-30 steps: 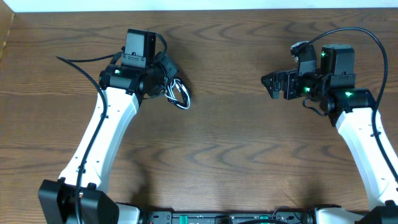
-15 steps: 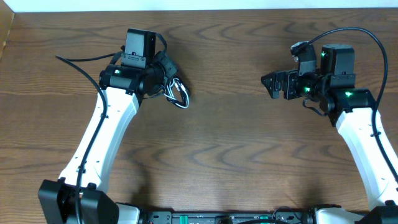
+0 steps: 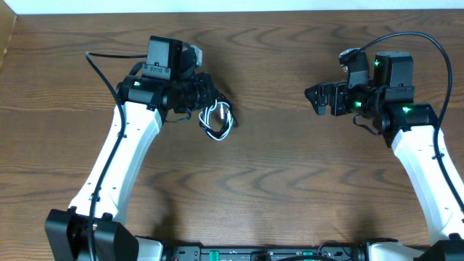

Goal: Untangle cables

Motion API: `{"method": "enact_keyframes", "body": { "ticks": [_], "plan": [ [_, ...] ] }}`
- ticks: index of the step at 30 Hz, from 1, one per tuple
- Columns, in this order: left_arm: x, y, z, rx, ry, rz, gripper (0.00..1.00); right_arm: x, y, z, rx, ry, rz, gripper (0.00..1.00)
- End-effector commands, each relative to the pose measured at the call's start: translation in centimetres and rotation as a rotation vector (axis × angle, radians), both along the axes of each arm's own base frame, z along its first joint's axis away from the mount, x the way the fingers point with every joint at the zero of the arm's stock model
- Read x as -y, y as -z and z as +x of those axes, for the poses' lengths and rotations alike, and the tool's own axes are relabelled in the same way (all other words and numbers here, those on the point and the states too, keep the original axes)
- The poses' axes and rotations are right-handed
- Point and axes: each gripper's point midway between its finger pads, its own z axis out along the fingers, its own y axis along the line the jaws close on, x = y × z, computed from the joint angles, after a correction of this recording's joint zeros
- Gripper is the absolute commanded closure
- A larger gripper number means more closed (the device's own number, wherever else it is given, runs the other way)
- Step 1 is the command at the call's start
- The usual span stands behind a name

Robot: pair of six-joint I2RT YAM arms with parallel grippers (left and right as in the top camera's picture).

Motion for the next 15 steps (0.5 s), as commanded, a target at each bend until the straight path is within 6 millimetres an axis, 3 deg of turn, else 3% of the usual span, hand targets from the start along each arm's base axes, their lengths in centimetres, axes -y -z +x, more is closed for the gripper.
{"method": "enact_keyframes", "body": {
  "ticks": [1,6,9,15],
  "plan": [
    [2.3,-0.9,-1.4,0.03,0.163,-0.106,0.92,0.0,0.1,0.1,0.0,-0.002,-0.013,0.01],
    [6.0,-2.9,-3.1,0.091,0.421,-0.329,0.92,-0.5,-0.3,0.1,-0.013,0.006,0.042,0.01],
    [6.3,-2.5,-3.0,0.079,0.437,-0.351,0.93,-1.6,-0.7,-0.4,-0.08,0.028,0.155,0.01],
    [6.6,-2.6,-1.8,0.094,0.414,-0.369,0.92,-2.2,-1.4,0.4,-0.082,0.075,0.221,0.01]
  ]
}}
